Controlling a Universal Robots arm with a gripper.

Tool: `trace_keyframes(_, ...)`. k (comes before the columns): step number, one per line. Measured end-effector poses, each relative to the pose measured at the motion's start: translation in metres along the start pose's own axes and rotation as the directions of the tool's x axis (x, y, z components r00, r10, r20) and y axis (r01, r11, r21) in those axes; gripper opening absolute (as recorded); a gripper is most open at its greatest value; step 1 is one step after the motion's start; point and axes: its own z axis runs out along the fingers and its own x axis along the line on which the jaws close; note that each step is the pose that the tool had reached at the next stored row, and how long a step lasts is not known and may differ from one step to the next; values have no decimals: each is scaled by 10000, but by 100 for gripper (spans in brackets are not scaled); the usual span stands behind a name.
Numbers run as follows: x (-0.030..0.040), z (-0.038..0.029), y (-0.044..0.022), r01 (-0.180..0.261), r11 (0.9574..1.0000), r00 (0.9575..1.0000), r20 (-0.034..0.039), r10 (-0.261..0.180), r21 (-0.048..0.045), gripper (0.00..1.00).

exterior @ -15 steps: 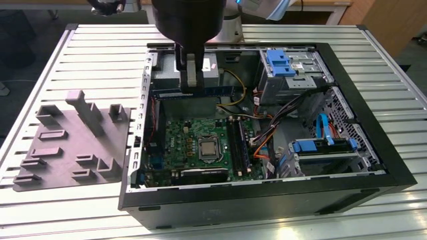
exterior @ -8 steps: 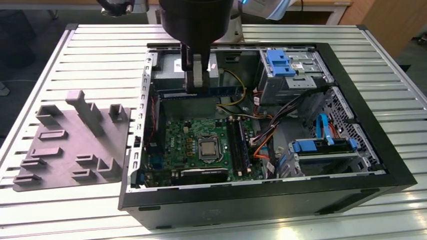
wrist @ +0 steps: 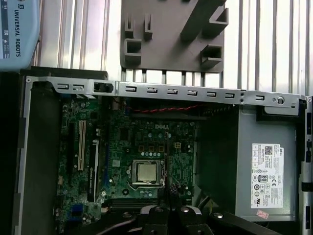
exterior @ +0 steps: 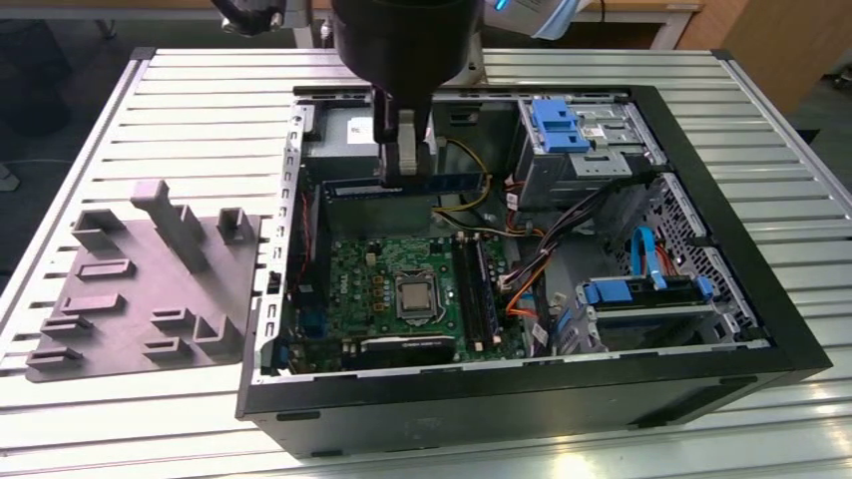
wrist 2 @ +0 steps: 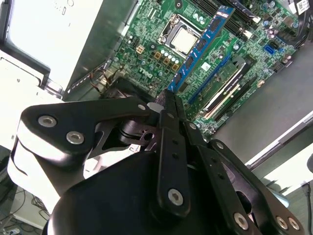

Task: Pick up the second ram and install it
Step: 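Pick up the second ram and move it above second insertion slot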

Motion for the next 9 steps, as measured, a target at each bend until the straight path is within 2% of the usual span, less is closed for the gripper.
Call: trace_keyframes(9, 4, 15, -77, -1, 10000, 10000, 1, 1, -3, 12)
